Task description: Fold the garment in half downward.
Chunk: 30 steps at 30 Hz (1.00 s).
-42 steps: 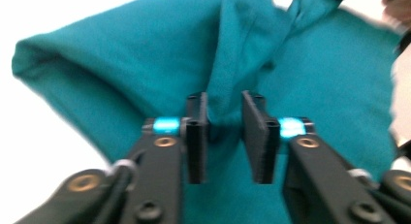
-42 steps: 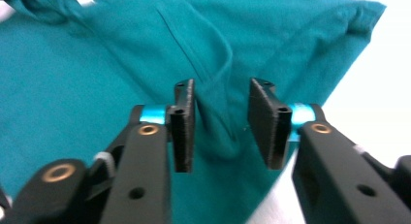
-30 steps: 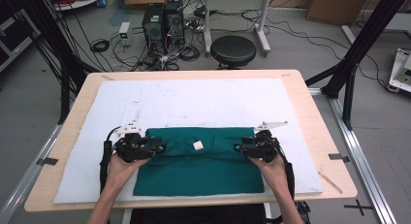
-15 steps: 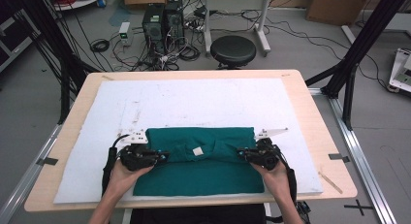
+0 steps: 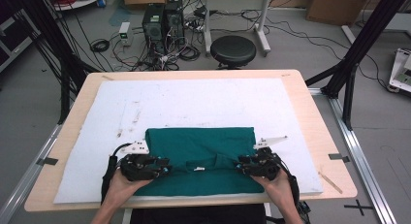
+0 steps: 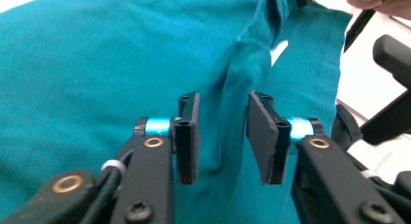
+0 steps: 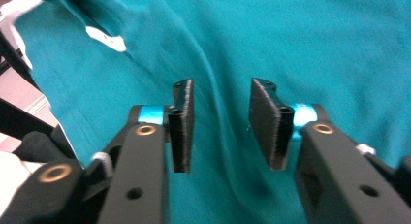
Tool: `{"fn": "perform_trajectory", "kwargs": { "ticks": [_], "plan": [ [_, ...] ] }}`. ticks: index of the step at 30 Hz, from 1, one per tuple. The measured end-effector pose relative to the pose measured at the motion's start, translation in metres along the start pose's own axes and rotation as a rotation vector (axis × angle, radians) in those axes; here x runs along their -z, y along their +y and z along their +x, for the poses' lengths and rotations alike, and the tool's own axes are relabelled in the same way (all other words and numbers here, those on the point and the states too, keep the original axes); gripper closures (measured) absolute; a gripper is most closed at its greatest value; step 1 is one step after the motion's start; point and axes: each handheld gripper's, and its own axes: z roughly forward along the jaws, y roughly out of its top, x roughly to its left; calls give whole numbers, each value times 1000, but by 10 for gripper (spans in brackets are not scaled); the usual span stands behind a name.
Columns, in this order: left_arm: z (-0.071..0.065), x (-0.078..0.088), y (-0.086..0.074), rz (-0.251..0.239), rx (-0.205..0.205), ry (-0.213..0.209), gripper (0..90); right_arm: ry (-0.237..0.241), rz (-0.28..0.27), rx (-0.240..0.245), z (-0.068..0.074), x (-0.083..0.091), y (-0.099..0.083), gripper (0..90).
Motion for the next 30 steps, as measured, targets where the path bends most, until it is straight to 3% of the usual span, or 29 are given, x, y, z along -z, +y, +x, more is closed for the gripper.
{"fn": "perform_trajectory", "kwargs": {
  "ticks": [3, 5, 7, 10, 14, 18, 24, 30],
  "plan": [
    [-1, -9, 3, 20, -18, -7, 624, 14, 16, 25, 6, -10, 12, 546],
    [-3, -13, 2, 28, -30, -7, 701, 24, 38, 45, 9, -19, 17, 615],
    [-4, -12, 0, 28, -34, -9, 804, 32, 61, 67, 11, -25, 17, 739],
    [-7, -5, -3, 7, -30, -34, 877, 44, 40, 77, 12, -21, 11, 836],
    [-16, 2, -5, 3, -44, -61, 880, 78, 14, 82, 16, -11, 1, 843],
    [-25, 2, -9, 29, -64, -77, 881, 74, 15, 101, 24, -7, -9, 841],
    [-30, -3, -19, 70, -67, -79, 881, 84, 36, 84, 24, -6, -22, 837],
    [-30, 3, -19, 54, -60, -105, 883, 94, 38, 85, 27, 1, -26, 866]
  ]
}}
